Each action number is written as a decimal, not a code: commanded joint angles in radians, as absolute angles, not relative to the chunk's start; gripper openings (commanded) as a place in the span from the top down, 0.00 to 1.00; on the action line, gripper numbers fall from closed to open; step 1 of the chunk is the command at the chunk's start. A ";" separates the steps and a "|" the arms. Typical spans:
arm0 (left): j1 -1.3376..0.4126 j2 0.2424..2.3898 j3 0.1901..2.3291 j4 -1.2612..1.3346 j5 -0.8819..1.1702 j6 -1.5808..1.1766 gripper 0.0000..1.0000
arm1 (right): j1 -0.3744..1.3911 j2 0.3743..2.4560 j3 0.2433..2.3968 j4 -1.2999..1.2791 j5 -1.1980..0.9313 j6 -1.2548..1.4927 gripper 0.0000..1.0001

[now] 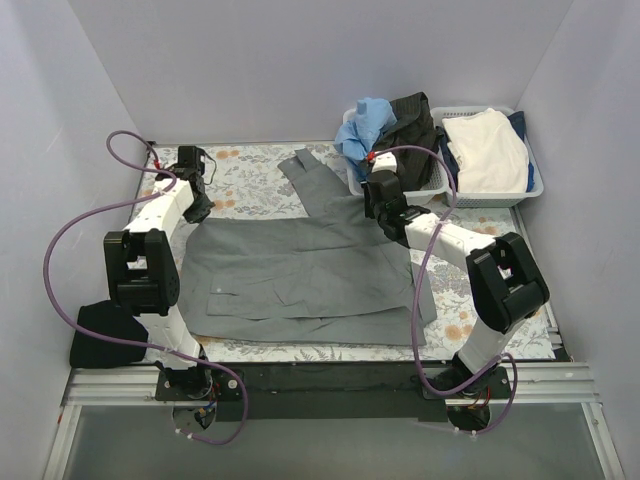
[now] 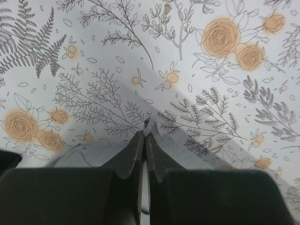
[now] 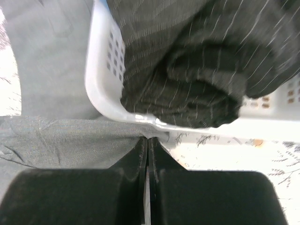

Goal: Fold and stack the long sleeve shirts
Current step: Fold the shirt

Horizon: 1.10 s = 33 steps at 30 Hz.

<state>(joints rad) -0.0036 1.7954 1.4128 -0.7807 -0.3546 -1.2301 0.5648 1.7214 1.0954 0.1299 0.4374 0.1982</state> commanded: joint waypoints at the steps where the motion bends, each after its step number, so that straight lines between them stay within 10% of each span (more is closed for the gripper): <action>1: -0.002 1.805 1.462 -0.804 -0.362 -1.226 1.00 | 0.560 1.661 1.138 0.132 0.459 0.163 0.99; 30: -0.002 1.525 1.049 -0.816 -0.357 -1.328 1.00 | 0.574 1.151 0.585 -0.112 0.149 0.339 0.99; 33: -0.002 1.514 1.011 -0.821 -0.351 -1.367 0.87 | 0.581 1.126 0.552 -0.155 0.126 0.354 0.99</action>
